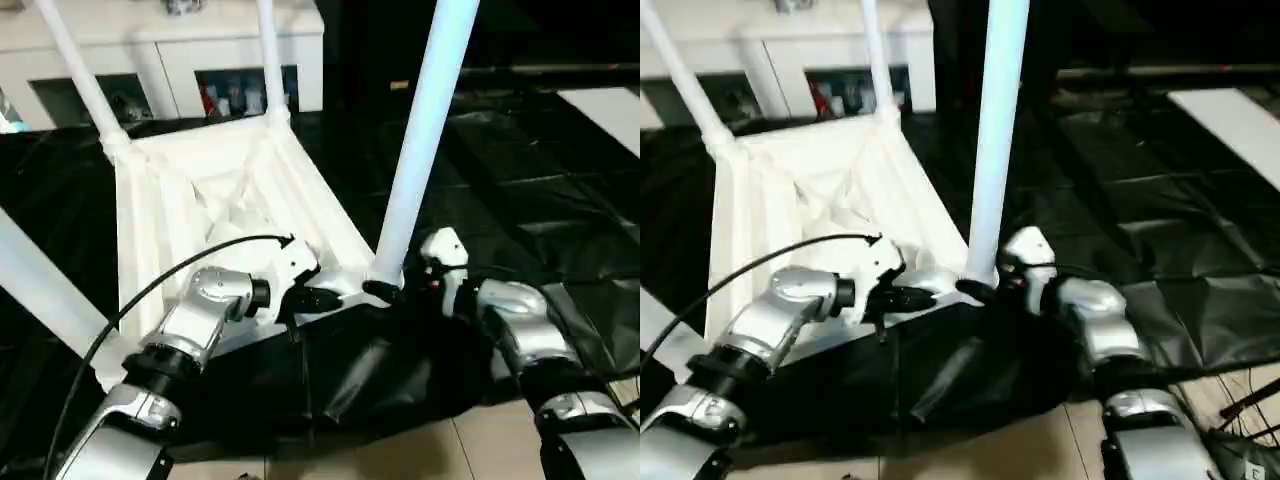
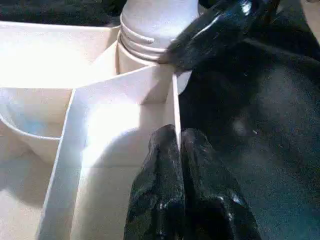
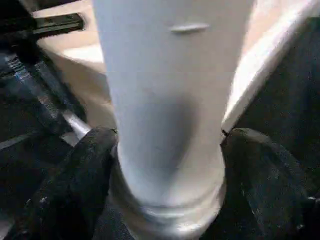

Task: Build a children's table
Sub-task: Rotate leg to tighten

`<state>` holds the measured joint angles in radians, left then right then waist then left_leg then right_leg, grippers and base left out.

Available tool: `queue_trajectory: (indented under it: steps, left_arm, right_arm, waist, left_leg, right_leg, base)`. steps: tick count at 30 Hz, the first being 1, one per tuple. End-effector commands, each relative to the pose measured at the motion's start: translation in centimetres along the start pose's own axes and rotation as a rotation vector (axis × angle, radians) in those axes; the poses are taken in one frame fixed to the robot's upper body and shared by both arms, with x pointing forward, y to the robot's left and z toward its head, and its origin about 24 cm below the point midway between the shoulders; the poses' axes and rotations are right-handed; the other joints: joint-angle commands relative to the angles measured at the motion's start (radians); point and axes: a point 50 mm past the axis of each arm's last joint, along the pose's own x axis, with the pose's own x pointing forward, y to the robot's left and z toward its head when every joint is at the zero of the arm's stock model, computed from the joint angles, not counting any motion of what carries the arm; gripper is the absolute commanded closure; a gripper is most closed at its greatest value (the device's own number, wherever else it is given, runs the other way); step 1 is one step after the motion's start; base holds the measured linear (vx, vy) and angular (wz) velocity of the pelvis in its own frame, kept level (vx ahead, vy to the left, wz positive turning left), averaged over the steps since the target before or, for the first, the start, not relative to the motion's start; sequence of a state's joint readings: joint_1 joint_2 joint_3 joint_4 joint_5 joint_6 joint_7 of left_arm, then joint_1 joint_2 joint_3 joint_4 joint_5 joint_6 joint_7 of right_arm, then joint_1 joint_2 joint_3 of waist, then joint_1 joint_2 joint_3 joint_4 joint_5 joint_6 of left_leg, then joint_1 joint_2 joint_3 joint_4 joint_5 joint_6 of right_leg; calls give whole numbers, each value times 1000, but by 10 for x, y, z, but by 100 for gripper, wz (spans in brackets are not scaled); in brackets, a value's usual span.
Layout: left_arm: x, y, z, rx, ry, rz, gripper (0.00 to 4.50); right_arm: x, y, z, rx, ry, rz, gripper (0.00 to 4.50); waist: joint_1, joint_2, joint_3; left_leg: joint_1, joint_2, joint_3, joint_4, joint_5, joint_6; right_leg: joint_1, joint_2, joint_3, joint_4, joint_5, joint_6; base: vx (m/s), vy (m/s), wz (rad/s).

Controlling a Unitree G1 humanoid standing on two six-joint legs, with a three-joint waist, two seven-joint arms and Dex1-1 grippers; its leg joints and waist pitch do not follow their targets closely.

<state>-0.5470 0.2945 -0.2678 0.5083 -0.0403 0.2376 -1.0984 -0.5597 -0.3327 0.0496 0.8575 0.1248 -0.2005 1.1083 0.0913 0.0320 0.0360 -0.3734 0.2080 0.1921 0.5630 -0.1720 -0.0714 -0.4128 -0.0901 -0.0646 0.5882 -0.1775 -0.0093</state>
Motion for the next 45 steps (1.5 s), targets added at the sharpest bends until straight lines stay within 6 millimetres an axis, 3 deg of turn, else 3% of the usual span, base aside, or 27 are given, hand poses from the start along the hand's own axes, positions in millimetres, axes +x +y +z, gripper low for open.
queue_trajectory:
  steps: [1,5,9,15,16,18,26,35,38,41,43,45]
  left_arm:
    - [-1,-13,-16,-51,60,-131,450]
    - [-2,-15,-17,-49,68,-146,450]
    - [-3,-16,-17,-47,73,-151,450]
    - [-6,-15,-18,-47,88,-147,450]
    - [-6,-15,-18,-47,88,-147,450]
    - [-6,-14,-17,-46,88,-145,450]
    - [-7,-15,-18,-50,89,-141,450]
    - [-8,-15,-20,-56,99,-142,450]
    - [-6,-9,-19,-68,91,-69,450]
    - [-1,-1,-18,-79,87,18,450]
    - [4,4,-15,-92,81,90,450]
    - [9,8,-11,-110,68,153,450]
  right_arm:
    - [-10,-3,4,-36,15,53,70]
    - [-5,-3,6,-58,23,71,70]
    - [2,-1,8,-76,31,99,70]
    - [7,1,7,-70,49,148,70]
    - [7,1,7,-70,49,148,105]
    - [7,2,6,-63,58,157,105]
    - [8,3,3,-49,69,179,176]
    - [7,3,-2,-33,69,160,181]
    - [11,-1,-3,4,33,46,181]
    - [18,-2,-7,76,-4,-84,181]
    - [30,3,-12,138,-35,-183,181]
    - [41,11,-17,179,-52,-239,181]
  waist:
    - [2,-11,-62]
    - [-2,-6,-52]
    - [-6,-5,-54]
    - [-5,-7,-60]
    - [-4,-8,-60]
    - [-3,-10,-60]
    - [-4,-10,-60]
    - [-4,-8,-61]
    - [-6,-6,-61]
    - [-13,-9,-53]
    - [-22,-8,-48]
    - [-28,-9,-47]
  left_leg:
    - [4,23,0,-39,-134,161]
    - [13,27,-2,-52,-241,93]
    - [14,26,-4,-55,-252,68]
    - [10,23,-1,-44,-178,102]
    - [9,24,-1,-44,-169,110]
    - [10,24,-1,-44,-176,112]
    - [10,24,-2,-44,-184,104]
    - [11,23,-1,-41,-171,114]
    - [11,23,-1,-41,-179,108]
    - [14,21,-3,-49,-241,75]
    - [17,20,-9,-56,-296,38]
    - [19,18,-11,-58,-314,23]
  right_leg:
    - [60,-46,30,-43,-19,-292]
    - [52,-45,31,-60,-198,-257]
    - [53,-44,32,-58,-204,-244]
    - [58,-44,31,-46,-85,-275]
    - [58,-44,31,-44,-77,-281]
    - [58,-44,30,-44,-84,-281]
    - [58,-45,31,-45,-105,-274]
    - [59,-43,29,-42,-80,-285]
    - [59,-43,30,-43,-86,-283]
    - [57,-45,31,-55,-196,-259]
    - [53,-49,31,-67,-319,-218]
    - [52,-50,32,-71,-352,-204]
  base:
    - [0,0,0]
    - [0,0,0]
    - [0,0,0]
    - [0,0,0]
    - [0,0,0]
    - [0,0,0]
    - [0,0,0]
    - [0,0,0]
    - [0,0,0]
    - [0,0,0]
    - [0,0,0]
    - [0,0,0]
